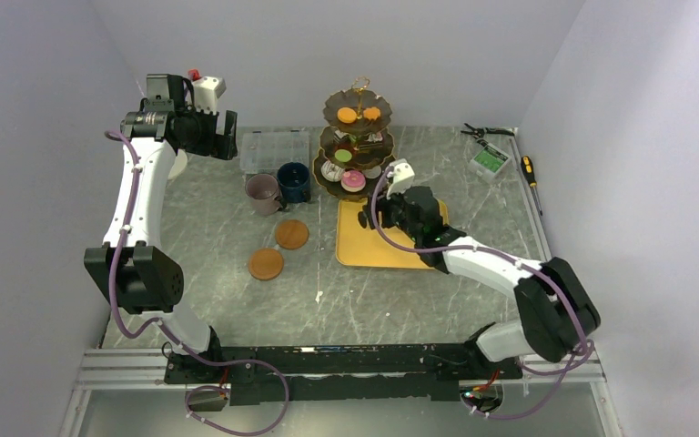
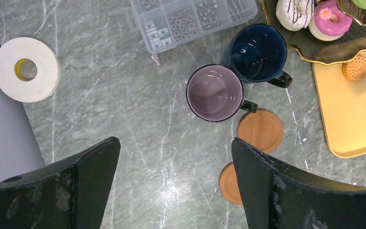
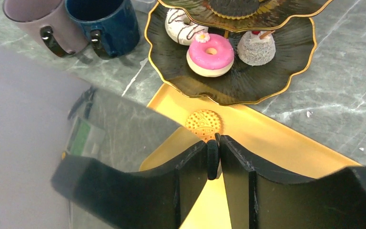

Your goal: Serve the afternoon tea

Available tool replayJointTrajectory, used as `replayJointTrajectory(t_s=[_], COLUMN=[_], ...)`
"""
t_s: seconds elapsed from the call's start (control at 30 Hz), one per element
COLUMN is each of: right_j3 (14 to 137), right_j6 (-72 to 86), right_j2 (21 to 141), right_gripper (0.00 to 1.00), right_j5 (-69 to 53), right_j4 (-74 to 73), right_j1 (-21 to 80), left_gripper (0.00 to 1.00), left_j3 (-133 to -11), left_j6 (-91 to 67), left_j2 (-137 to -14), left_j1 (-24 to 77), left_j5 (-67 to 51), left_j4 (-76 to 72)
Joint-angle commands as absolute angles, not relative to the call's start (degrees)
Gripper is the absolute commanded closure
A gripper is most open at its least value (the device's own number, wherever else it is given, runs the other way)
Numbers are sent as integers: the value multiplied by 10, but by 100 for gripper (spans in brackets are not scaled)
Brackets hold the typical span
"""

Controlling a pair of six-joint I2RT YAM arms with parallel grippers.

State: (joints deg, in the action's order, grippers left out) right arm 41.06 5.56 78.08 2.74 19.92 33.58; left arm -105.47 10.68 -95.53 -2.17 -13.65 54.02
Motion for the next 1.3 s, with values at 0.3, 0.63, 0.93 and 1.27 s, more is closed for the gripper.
replayJointTrajectory(t_s=[0.3, 0.63, 0.93, 1.27], right_j3=[428, 443, 449, 540], right_j6=[30, 26, 25, 4], right_j2=[908, 954, 907, 772], right_gripper=[33, 35, 61, 68], right_j5=[57, 63, 50, 23], right_j4=[374, 394, 369, 279], right_j1=[337, 335, 336, 335], left_gripper=[7, 7, 7, 7], left_j3=[-1071, -1067, -1065, -1063], left_j6=[106, 108, 108, 107], left_j2=[-947, -948, -949, -947], left_j1=[-25, -27, -29, -29], left_j5=[-139, -138, -138, -139], left_j4=[533, 531, 530, 528])
